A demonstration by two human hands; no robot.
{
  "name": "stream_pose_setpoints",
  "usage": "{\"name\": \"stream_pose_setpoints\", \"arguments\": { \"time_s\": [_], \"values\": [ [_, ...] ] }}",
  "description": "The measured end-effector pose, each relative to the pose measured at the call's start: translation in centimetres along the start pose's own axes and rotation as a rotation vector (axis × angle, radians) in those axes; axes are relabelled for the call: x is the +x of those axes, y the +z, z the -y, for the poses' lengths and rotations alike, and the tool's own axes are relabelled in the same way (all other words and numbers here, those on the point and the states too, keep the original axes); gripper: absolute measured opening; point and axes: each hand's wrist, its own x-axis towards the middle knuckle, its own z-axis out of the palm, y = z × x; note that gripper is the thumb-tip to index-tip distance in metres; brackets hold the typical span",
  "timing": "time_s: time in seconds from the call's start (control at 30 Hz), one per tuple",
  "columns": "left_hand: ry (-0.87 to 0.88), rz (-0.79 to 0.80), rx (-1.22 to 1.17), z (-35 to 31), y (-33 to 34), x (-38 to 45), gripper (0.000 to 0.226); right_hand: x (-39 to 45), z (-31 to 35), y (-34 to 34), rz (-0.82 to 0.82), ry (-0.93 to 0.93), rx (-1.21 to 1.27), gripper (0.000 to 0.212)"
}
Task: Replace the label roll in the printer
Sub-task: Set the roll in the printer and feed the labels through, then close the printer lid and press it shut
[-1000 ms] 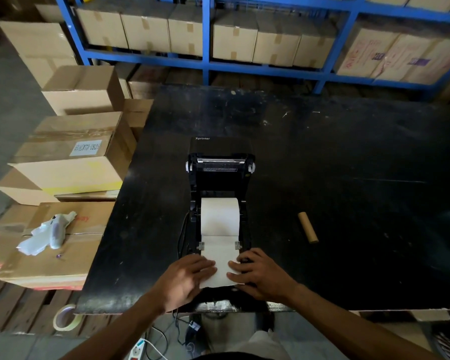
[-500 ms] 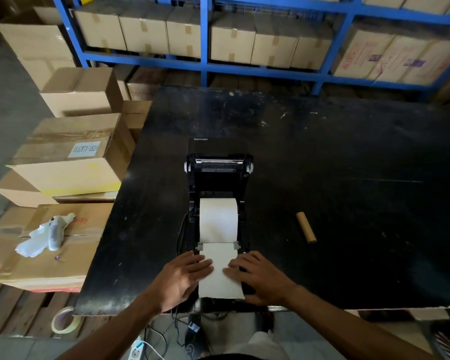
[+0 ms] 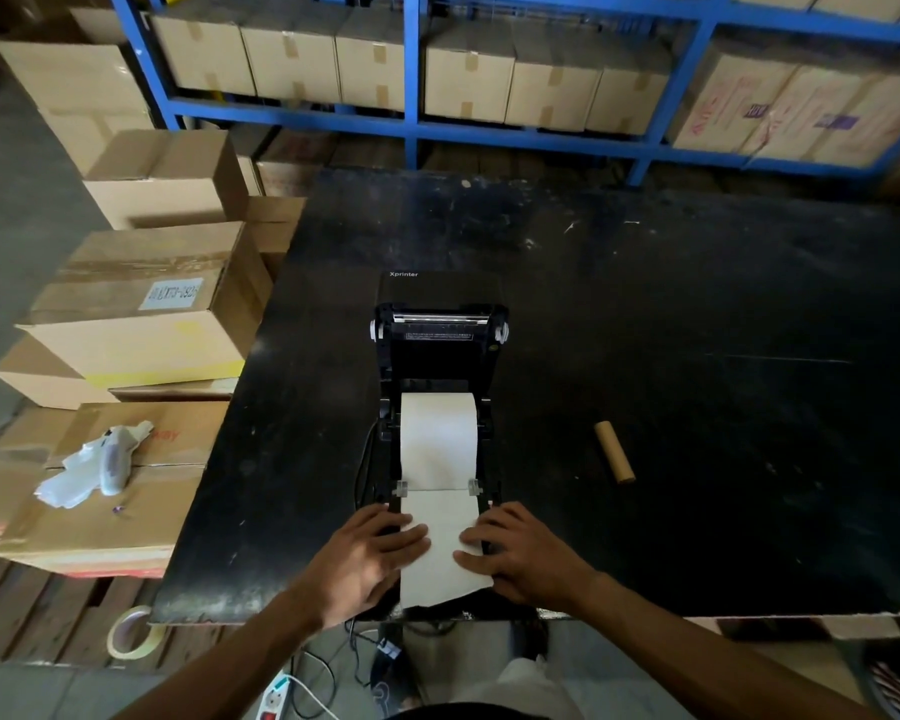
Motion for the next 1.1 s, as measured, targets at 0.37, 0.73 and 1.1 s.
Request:
{"name": "stream_pose_setpoints", "arguments": {
  "time_s": [0.37,0.73,1.1],
  "values": [
    [-0.004,-0.017,-0.049,-0.1,-0.9,0.3,0.054,0.4,-0.3,-0.9,0.093,-0.005,0.047,0.048],
    [-0.184,-0.326,-0.204,1.4,-3.8,3.3,0.044,3.0,-1.6,-4.0,-0.292,0.313,0.411,0.044],
    [-0.504,-0.603,-0.427,5.2,-13.3,10.2,0.059,8.6,-6.3,-14.0,-0.677,0.591,0.41,0.055]
  ]
}}
